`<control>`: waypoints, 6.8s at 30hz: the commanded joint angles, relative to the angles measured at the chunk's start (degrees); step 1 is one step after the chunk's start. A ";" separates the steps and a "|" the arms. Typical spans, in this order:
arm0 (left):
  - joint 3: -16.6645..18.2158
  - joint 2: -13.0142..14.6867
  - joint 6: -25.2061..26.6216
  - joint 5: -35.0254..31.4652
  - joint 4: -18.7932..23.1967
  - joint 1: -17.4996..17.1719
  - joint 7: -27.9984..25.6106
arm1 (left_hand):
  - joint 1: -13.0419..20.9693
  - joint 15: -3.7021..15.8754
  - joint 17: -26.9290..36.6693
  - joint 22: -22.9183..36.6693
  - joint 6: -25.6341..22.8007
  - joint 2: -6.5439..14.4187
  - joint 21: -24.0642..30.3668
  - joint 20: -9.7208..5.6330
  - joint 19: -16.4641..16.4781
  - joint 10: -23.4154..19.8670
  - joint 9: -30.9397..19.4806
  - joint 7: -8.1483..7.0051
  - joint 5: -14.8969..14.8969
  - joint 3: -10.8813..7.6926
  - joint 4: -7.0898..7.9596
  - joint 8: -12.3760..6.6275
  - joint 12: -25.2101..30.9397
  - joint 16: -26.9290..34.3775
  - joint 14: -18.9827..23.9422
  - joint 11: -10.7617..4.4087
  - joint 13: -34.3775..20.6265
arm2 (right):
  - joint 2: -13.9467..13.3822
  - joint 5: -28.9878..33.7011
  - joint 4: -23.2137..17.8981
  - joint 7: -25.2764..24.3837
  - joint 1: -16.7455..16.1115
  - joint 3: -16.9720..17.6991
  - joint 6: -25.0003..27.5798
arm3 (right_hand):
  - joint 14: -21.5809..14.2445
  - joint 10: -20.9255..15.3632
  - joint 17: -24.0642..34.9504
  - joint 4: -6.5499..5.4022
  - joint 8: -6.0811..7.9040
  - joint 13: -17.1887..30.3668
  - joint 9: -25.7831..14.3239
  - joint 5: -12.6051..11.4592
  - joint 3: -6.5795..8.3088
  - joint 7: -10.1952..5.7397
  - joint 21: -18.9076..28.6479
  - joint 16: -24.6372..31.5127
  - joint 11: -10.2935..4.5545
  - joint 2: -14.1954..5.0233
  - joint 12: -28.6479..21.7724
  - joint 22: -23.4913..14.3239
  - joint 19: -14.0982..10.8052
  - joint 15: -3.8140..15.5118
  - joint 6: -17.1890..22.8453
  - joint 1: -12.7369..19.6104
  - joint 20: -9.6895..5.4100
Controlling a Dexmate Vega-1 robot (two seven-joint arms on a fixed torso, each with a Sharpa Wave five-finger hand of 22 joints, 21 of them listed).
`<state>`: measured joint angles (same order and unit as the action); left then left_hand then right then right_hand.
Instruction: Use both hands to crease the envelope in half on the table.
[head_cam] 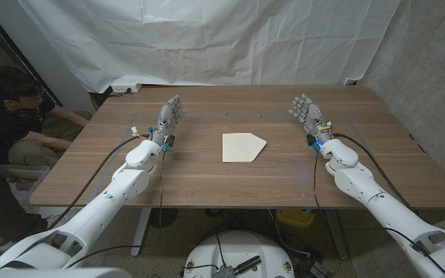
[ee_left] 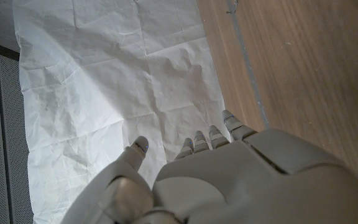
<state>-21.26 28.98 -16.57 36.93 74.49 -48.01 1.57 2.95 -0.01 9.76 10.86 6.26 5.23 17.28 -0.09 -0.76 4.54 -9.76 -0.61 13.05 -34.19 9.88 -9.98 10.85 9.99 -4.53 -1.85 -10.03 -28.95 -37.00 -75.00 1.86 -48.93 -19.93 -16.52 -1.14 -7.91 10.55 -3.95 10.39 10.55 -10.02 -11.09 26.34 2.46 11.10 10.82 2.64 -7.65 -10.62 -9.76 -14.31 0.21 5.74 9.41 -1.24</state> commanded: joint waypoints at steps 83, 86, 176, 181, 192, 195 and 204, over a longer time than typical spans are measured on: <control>-14.70 17.71 8.62 -41.75 18.50 6.56 -3.58 | 2.66 0.39 0.08 0.17 -11.17 4.46 0.05 -0.80 1.46 -8.56 -0.37 -1.01 -0.73 -3.15 -1.67 -2.15 2.04 0.75 5.67 -0.14 -0.40 | 4.14 5.91 -3.10 -0.54 -3.28 3.68 2.11 | -1.54 -1.43 -0.08 2.81 0.48 0.20 -0.35 -0.05 0.24 0.77 0.45 0.35 1.15 -1.23 -0.56 -0.26 -1.14 -1.26 1.10 2.82 1.25; -15.27 17.95 9.18 -42.84 18.98 6.94 -2.46 | 2.67 0.42 0.09 0.17 -11.18 4.46 0.00 -0.87 1.38 -8.54 -0.38 -1.09 -0.76 -3.21 -1.63 -2.06 1.98 0.72 5.67 -0.12 -0.41 | 4.33 5.86 -2.56 -0.35 -3.08 3.64 1.93 | -1.52 -1.45 -0.07 2.83 0.48 0.20 -0.35 -0.04 0.22 0.78 0.44 0.35 1.10 -1.24 -0.57 -0.27 -1.13 -1.25 1.11 2.83 1.28; -23.30 15.63 19.92 -68.10 21.96 12.61 16.66 | -0.50 2.66 0.28 0.36 -19.51 3.30 -0.94 -0.21 0.99 -12.33 -0.49 -2.15 -1.43 -2.87 0.42 -1.34 0.98 0.15 7.50 -1.59 -0.47 | 4.07 6.49 -3.38 -1.06 -4.81 3.50 0.50 | -1.52 -1.81 0.26 3.21 0.54 0.22 -0.39 0.19 -0.58 0.86 0.38 0.55 1.27 -1.70 -0.56 -0.28 -1.20 -1.26 1.46 3.12 1.18; -23.26 15.49 20.19 -68.59 22.09 12.61 17.20 | -1.03 2.59 0.29 0.39 -20.78 3.31 -0.99 -0.20 0.96 -13.69 -0.50 -1.57 -1.37 -2.62 0.55 -1.61 1.40 0.31 7.62 -1.56 -0.48 | 3.82 6.48 -4.32 -1.54 -5.36 3.57 1.00 | -1.54 -1.81 0.26 3.22 0.52 0.22 -0.39 0.20 -0.63 0.86 0.38 0.56 1.30 -1.71 -0.55 -0.28 -1.21 -1.27 1.43 3.12 1.26; -23.63 14.77 21.27 -69.72 21.99 12.97 19.01 | -1.49 2.44 0.29 0.42 -21.92 3.24 -1.02 -0.19 0.99 -14.50 -0.51 -1.56 -1.32 -2.35 0.62 -1.79 1.57 0.47 7.91 -1.78 -0.50 | 2.57 6.16 -7.36 -1.83 -6.76 3.38 3.68 | -2.63 -2.54 0.24 3.31 0.57 0.22 -0.39 0.22 -0.87 1.23 0.74 0.94 1.75 -1.45 -0.79 -0.28 -2.22 -2.13 1.63 3.11 2.01; -23.85 14.55 21.69 -70.32 22.01 13.18 19.52 | -1.61 2.38 0.29 0.43 -22.06 3.17 -1.03 -0.19 1.00 -14.61 -0.52 -1.46 -1.32 -2.24 0.64 -1.78 1.58 0.53 8.04 -1.85 -0.50 | 2.05 6.08 -8.41 -1.74 -7.02 3.20 4.88 | -3.27 -3.03 0.23 3.23 0.66 0.22 -0.39 0.19 -0.89 1.59 0.98 1.09 2.12 -1.38 -0.93 -0.28 -2.95 -2.46 1.92 3.00 2.44; -23.98 13.88 22.29 -70.79 21.65 13.55 20.50 | -1.93 2.32 0.32 0.45 -22.15 2.97 -1.07 -0.15 0.95 -14.79 -0.53 -1.41 -1.30 -1.94 0.70 -1.66 1.56 0.55 8.09 -1.83 -0.51 | 0.04 5.70 -12.25 -1.92 -7.85 2.78 10.06 | -5.38 -4.53 0.21 2.84 0.85 0.22 -0.41 0.21 -1.04 2.68 1.51 1.49 3.52 -0.86 -1.26 -0.29 -4.93 -4.24 2.70 2.40 3.38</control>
<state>-44.90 43.58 4.90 -32.96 96.49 -34.87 20.68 1.55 2.03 10.01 11.07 -15.67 4.47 16.50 -0.30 0.48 -9.58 -10.00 -2.04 11.79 -36.37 10.52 -11.26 11.96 10.13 3.45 -3.68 -10.25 -26.96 -30.92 -83.40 0.21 -55.79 -16.73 -11.41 -5.91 -11.85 10.52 -0.95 10.82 10.53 -10.25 -11.08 25.36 4.82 12.32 11.91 5.96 -8.63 -11.46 -9.72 -18.64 -3.68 8.10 11.74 2.07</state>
